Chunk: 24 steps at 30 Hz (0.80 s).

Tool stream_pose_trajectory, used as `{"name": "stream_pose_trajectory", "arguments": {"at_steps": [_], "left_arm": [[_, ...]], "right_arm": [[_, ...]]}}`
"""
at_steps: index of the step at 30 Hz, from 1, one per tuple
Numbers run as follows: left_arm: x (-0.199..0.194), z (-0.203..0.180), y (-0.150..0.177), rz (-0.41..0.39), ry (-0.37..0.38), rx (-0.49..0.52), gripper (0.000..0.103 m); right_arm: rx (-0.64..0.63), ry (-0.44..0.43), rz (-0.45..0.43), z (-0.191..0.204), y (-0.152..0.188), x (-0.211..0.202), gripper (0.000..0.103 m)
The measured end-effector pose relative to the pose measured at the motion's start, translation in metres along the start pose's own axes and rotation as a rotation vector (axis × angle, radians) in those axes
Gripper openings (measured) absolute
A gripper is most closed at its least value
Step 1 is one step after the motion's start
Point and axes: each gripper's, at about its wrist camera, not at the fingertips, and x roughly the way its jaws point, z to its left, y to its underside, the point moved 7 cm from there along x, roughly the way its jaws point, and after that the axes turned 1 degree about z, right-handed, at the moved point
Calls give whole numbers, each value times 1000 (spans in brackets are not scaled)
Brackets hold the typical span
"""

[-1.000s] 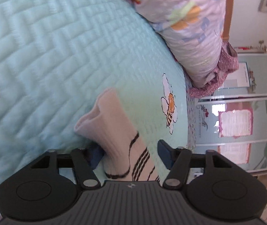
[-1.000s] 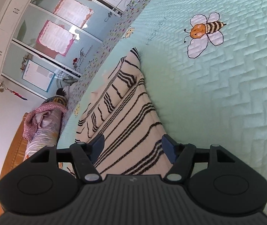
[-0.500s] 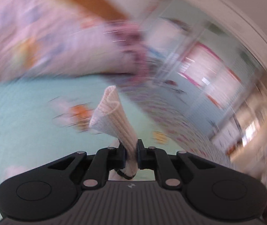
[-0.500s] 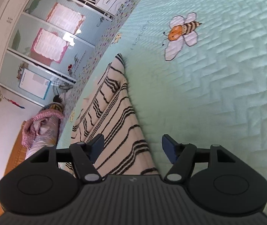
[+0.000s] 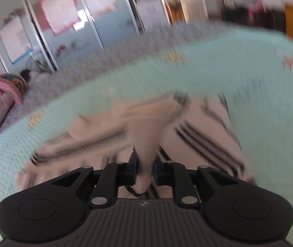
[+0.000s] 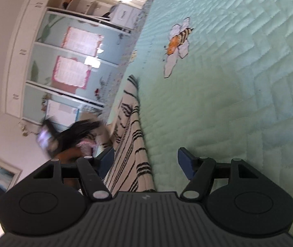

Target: Fold clothes

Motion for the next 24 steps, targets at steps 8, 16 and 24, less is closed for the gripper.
{"name": "stream_pose_trajectory", "arguments": {"at_steps": [8,16,24], "left_arm": [[-31,12,40,-63,-59,143,69],[-63,112,113,27,-130,4,70],[-117,170,204,94,-127,-134,70]], "right_arm": [[103,-110,3,-10,-8,0,70],[-16,-127,27,22,-3,7,70],[-224,-176,145,129,-6,102,71]]}}
